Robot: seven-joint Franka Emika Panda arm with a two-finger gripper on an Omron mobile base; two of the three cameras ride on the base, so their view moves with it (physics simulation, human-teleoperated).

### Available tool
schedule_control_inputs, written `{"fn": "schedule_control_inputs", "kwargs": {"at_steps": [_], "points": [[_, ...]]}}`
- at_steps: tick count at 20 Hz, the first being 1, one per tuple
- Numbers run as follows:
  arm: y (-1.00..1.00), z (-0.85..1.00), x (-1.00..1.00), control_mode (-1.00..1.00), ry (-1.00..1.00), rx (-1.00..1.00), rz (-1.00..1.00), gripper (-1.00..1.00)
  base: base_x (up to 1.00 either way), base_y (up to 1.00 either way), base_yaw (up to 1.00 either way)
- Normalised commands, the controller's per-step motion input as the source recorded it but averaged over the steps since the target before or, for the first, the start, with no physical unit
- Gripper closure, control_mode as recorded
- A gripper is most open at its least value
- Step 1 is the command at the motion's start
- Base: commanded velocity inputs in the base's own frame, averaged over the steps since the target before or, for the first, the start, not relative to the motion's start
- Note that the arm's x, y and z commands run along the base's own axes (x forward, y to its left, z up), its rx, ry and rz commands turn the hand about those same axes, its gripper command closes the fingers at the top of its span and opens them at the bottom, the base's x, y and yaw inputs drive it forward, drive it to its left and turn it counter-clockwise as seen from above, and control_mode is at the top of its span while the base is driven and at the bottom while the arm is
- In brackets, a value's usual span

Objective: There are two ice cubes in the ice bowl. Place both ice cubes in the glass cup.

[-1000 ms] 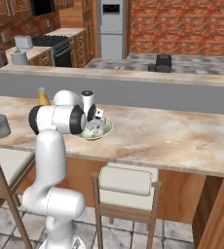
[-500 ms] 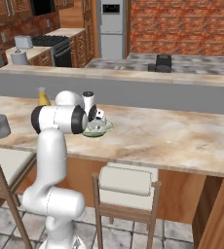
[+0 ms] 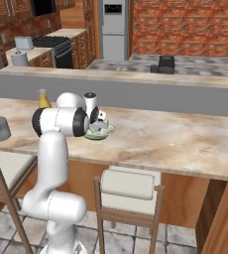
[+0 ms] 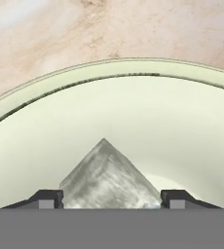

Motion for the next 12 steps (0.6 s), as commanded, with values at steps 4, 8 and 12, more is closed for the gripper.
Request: {"fn": "schedule_control_inputs", "kwargs": {"at_steps": [4,8,12], "points": [[0.00,0.00,-0.12,-1.00,0.00,0.00,0.00,1.00,0.00,0.00,0.00],[0.00,0.20,-0.31,-1.00,-0.03,0.00,0.00,1.00,0.00,0.00,0.00],[0.00,0.90,-0.32,-1.00,0.00,0.00,0.00,1.00,0.00,0.00,0.00]]}}
